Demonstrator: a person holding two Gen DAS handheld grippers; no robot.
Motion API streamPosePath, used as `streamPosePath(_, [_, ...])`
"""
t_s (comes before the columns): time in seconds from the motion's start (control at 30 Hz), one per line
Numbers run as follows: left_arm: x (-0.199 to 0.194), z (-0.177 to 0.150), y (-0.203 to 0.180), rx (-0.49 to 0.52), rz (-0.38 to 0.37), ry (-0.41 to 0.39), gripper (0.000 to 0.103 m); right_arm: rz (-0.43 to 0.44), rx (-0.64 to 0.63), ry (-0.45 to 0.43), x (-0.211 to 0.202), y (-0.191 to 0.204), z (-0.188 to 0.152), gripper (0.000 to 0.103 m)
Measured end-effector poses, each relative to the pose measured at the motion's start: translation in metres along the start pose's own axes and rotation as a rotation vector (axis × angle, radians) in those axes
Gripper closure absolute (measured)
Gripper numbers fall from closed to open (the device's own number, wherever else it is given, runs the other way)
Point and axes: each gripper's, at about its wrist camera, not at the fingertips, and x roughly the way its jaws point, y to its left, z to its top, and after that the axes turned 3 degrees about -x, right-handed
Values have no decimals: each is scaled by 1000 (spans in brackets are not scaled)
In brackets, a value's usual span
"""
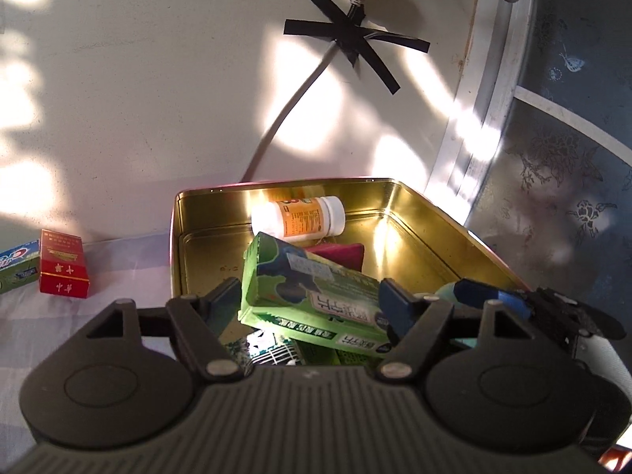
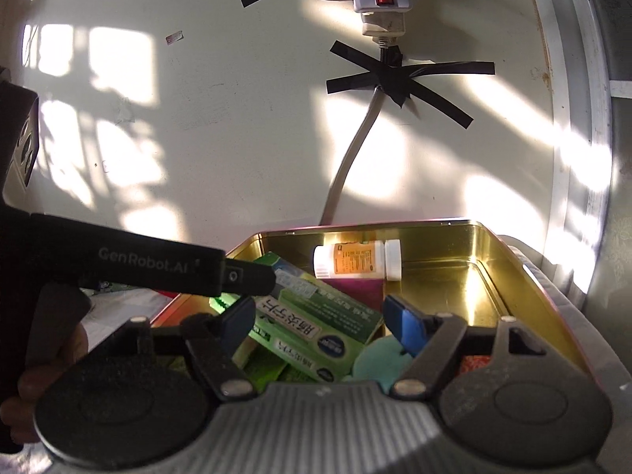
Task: Organize objects
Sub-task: 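Carry the green box into the pink tin and open the right tool, then move the right tool to the red cigarette pack and close on it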
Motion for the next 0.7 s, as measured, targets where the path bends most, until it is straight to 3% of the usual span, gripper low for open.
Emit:
streamPosePath(0.4, [-98,-59,-1,104,121,-105,19,-22,71,-85,-94,45,-41,29])
streamPosePath(0.7, [-122,-95,54,39,251,-72,19,-1,45,-35,-100,99,-62,33])
